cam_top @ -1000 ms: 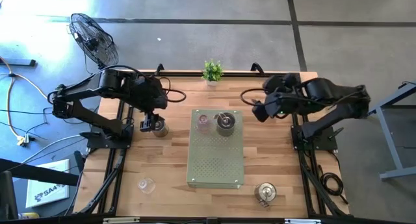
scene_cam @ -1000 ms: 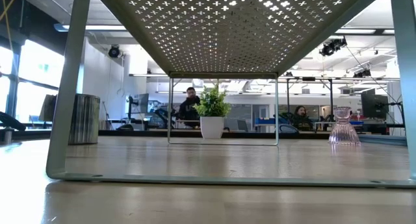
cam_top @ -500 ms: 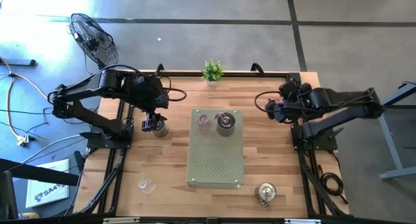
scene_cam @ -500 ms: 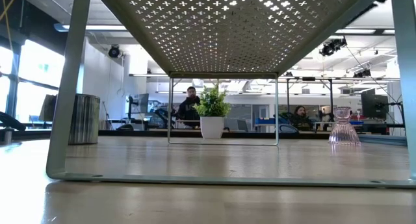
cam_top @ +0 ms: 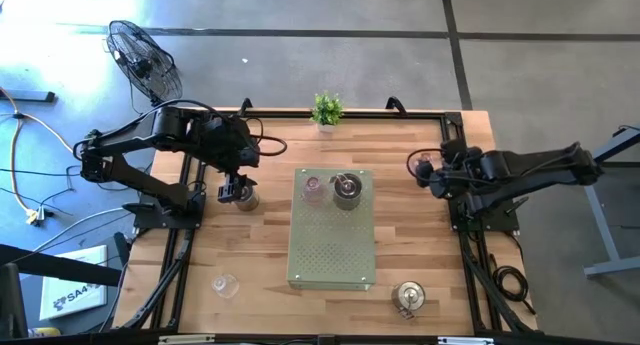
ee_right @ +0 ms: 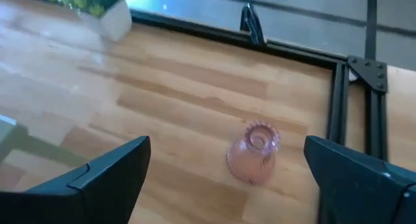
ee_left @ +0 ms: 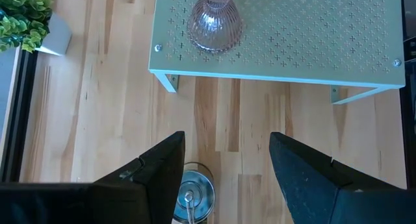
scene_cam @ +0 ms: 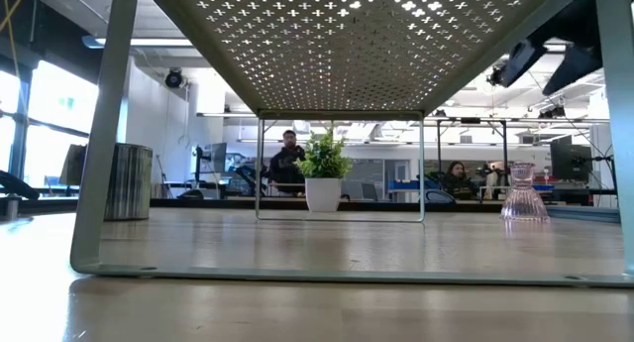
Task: Pick & Place candle stick holders
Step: Put the pink transparent candle holder on the shelf
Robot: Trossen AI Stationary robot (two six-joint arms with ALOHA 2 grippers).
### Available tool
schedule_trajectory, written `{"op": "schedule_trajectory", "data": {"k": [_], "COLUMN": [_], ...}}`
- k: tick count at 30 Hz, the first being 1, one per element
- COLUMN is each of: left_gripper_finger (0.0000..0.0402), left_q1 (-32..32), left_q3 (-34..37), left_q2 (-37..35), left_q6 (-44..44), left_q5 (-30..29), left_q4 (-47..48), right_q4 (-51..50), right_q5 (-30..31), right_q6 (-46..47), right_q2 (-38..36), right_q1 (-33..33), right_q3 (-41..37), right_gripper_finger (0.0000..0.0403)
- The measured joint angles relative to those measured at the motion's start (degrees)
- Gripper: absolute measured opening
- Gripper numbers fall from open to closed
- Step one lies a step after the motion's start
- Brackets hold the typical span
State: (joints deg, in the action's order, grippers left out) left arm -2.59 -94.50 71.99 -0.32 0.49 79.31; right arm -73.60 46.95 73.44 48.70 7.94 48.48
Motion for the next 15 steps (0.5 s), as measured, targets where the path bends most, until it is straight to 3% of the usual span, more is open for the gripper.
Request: {"op": "schedule_trajectory", "data": {"k": [8,15], "left_gripper_finger": [0.0221,0.0221], "left_q1": [0.0,0.0], "left_q3": [0.0,0.0], "left_q2": [0.0,0.0], "left_q6": [0.0,0.0], "left_q5": [0.0,0.0], "left_q4": [0.0,0.0], "right_q4": [11.6,12.0], "right_q5": [-1.9,-2.4], "right_q6": [2.8,9.5], "right_q2": [-1.1,-1.1], "right_q1": [-0.5,-2.6], "right_q3": [-10.0,-15.9], "right_gripper_finger": [0.0400,0.0400]}}
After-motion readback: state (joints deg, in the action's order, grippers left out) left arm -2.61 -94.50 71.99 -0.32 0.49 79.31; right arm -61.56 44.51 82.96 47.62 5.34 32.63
